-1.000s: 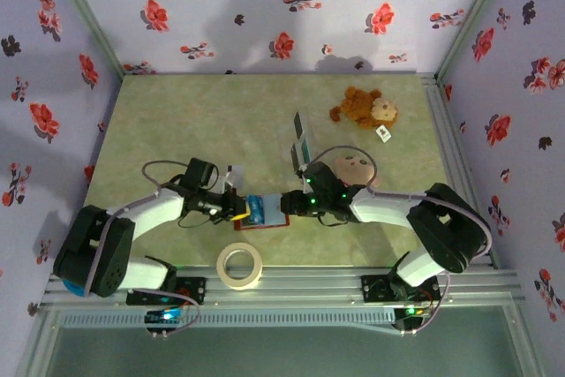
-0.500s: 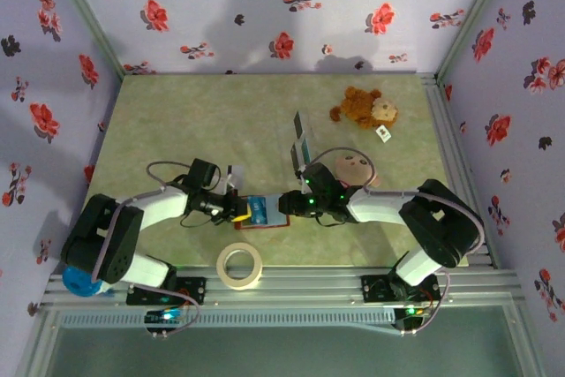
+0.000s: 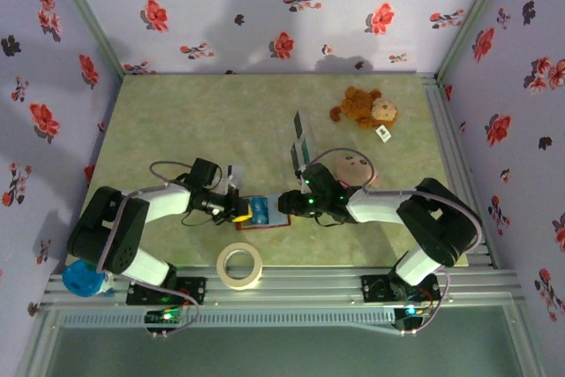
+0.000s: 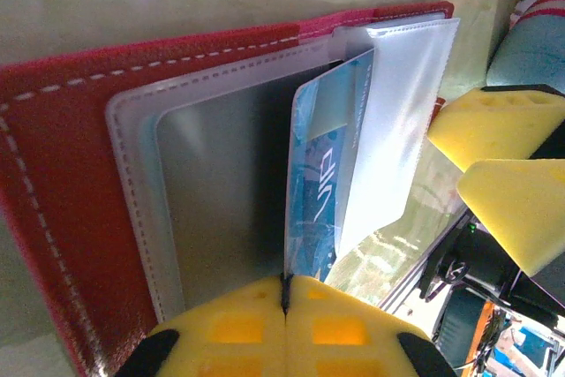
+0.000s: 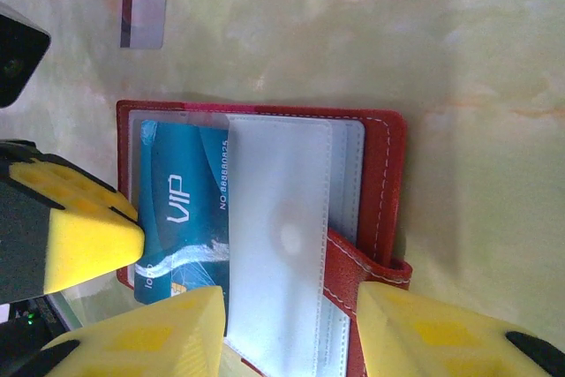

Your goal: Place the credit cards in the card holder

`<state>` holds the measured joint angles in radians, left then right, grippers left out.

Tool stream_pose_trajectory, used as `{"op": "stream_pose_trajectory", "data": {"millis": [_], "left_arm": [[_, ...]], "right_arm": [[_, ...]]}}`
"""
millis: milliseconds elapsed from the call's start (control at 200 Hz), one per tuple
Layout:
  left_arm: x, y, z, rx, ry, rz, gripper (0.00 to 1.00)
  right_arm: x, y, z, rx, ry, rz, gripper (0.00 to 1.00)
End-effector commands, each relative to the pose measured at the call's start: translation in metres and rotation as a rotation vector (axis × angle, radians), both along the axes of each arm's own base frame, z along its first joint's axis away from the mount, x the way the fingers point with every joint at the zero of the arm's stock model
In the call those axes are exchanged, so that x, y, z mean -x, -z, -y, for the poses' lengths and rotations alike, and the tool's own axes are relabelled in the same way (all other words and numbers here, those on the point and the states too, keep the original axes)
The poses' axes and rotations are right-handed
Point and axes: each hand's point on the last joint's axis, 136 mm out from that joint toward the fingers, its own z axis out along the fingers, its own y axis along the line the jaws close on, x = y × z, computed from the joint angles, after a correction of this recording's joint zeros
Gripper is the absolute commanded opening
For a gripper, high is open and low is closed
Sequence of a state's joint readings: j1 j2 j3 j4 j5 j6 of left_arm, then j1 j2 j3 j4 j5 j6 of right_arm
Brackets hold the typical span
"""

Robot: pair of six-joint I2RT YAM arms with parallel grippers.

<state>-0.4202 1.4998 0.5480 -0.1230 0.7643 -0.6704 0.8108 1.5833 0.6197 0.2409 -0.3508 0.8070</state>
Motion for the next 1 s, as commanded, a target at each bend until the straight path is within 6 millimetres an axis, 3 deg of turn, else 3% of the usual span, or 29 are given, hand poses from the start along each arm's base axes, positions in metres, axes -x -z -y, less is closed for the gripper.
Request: {"op": "stream_pose_trajectory", "data": {"millis": [0, 405, 695, 825, 995], "left_arm": [[-0.005, -0.006, 0.003, 0.027, 0.003, 0.011, 0.0], [-0.016, -0.011, -0.005, -0.062, 0.003, 0.067, 0.0], [-0.021, -0.008, 0.002, -0.025, -0.006, 0.048, 0.0], [-0.017, -0.01, 0.002, -0.021, -0.013, 0.027, 0.0], [-0.002, 0.002, 0.0, -0.037, -0.026, -0.072, 0.0]], "right_arm": [[0.007, 0.008, -0.001, -0.01, 0.004, -0.042, 0.44], [0.007, 0.007, 0.001, 0.002, 0.007, -0.04, 0.44], [0.008, 0.008, 0.001, -0.007, 0.01, -0.042, 0.44], [0.007, 0.007, 0.0, -0.012, 0.015, -0.043, 0.44], [0.006, 0.006, -0.001, -0.014, 0.018, -0.039, 0.44]]}}
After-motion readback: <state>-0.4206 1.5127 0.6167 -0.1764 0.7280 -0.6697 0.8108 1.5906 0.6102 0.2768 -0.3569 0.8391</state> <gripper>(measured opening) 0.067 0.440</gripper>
